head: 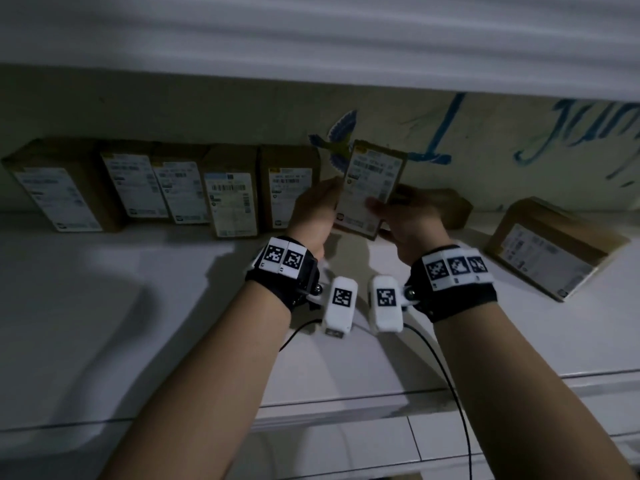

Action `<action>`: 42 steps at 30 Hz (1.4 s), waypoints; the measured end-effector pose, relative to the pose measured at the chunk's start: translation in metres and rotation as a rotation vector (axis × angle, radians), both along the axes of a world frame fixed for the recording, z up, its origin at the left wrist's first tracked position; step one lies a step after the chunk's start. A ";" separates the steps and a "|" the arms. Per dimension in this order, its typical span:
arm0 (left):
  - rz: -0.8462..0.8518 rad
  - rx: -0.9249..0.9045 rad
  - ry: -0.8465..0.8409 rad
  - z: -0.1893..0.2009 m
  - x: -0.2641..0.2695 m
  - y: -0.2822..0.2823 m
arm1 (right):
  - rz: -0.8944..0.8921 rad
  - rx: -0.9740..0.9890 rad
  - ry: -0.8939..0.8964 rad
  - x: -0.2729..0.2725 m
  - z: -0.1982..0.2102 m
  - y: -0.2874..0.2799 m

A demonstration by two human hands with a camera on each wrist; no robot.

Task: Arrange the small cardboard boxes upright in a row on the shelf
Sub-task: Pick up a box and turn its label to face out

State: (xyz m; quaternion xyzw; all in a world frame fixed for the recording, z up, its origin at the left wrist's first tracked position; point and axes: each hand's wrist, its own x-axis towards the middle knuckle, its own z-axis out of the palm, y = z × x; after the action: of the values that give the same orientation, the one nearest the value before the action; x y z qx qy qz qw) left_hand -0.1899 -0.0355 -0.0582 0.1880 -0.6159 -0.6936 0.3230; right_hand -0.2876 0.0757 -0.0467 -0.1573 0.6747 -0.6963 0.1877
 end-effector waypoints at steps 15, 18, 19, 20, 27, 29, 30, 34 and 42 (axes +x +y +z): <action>0.003 0.250 0.066 -0.003 -0.009 -0.011 | 0.136 0.365 0.302 -0.061 -0.014 -0.048; -0.026 0.266 0.051 0.001 -0.013 -0.013 | 0.181 0.382 0.307 -0.064 -0.019 -0.049; -0.034 0.262 0.036 0.002 -0.014 -0.013 | 0.184 0.427 0.342 -0.063 -0.020 -0.052; -0.041 0.250 0.020 0.002 -0.016 -0.012 | 0.177 0.464 0.366 -0.063 -0.020 -0.054; -0.015 0.168 -0.077 0.010 -0.018 -0.015 | 0.113 0.455 0.303 -0.064 -0.031 -0.077; 0.024 0.111 -0.083 0.015 -0.013 -0.021 | 0.099 0.441 0.260 -0.062 -0.034 -0.080; 0.047 0.087 -0.088 0.017 -0.011 -0.025 | 0.097 0.443 0.242 -0.061 -0.034 -0.081; 0.068 0.081 -0.128 0.021 -0.008 -0.035 | 0.075 0.454 0.212 -0.058 -0.034 -0.083; 0.125 0.071 -0.206 0.022 -0.007 -0.042 | 0.107 0.406 0.109 -0.068 -0.043 -0.082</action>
State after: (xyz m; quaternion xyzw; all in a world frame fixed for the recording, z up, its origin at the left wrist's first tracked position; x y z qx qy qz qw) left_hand -0.1964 -0.0771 -0.0364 0.3075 -0.6081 -0.6704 0.2938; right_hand -0.3554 -0.0067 -0.0902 -0.1896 0.8010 -0.5255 0.2155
